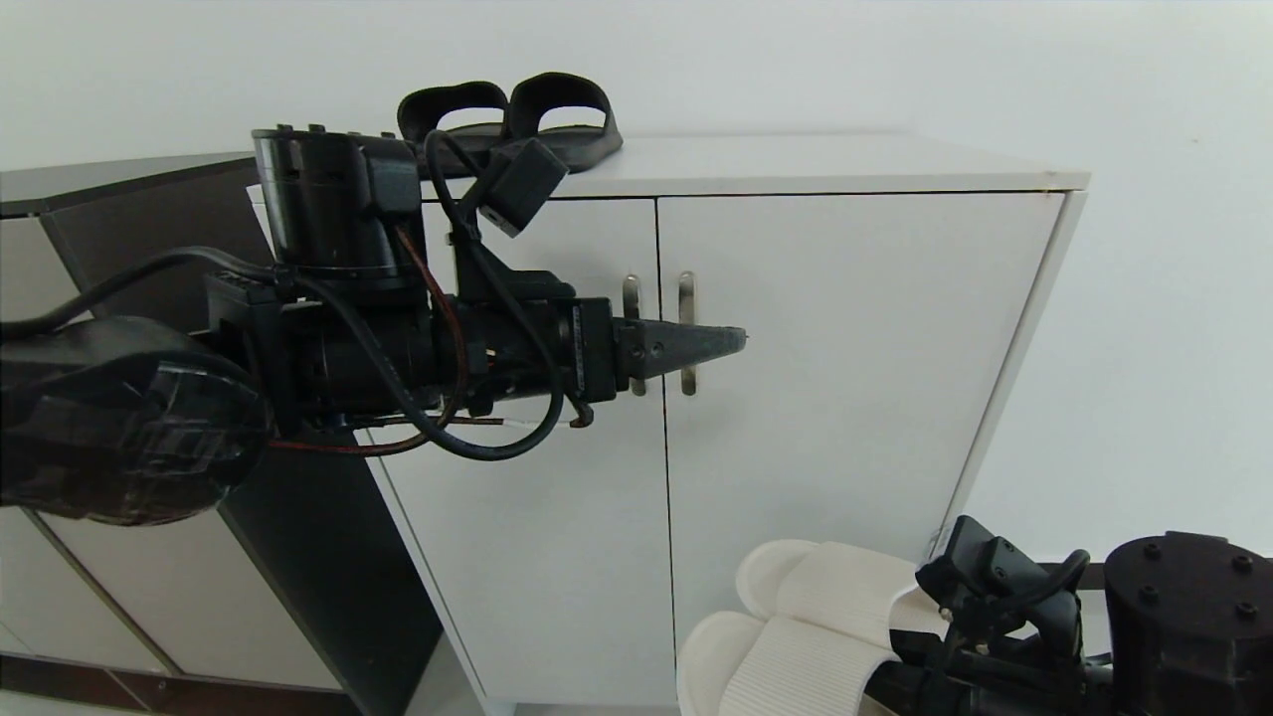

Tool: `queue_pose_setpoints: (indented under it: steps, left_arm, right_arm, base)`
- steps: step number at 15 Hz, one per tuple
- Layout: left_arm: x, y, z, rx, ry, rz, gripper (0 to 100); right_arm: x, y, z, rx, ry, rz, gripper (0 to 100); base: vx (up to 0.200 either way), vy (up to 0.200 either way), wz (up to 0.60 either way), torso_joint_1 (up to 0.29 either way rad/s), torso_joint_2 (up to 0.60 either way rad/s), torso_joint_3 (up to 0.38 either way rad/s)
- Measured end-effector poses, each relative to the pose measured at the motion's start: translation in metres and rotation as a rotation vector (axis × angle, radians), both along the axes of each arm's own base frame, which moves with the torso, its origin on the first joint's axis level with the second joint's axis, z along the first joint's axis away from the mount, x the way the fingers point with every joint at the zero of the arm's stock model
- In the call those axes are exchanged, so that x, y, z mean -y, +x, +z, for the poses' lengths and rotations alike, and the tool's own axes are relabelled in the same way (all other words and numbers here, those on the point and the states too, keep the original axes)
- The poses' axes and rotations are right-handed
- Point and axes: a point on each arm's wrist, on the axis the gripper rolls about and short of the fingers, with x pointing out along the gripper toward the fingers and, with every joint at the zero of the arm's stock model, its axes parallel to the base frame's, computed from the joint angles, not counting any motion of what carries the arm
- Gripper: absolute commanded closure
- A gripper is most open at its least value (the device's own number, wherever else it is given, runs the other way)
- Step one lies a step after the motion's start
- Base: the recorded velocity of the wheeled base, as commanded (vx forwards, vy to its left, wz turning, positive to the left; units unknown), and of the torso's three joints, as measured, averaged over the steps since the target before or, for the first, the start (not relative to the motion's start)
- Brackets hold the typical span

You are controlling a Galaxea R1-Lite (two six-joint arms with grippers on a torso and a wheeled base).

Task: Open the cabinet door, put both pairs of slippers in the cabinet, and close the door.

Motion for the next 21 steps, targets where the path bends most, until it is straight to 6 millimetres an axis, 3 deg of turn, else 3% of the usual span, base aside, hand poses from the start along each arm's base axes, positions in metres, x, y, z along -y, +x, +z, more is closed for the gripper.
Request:
queue_pose_setpoints:
  steps: [21]
  left_arm:
    - [0.013,0.034,-0.012,-0.009,0.013,0.054,0]
  right_arm:
    - [-0.002,-0.004,0.000,0.000,-0.001,0.019,100]
  base:
    - [0.000,0.000,0.00,0.000,0.00,0.000]
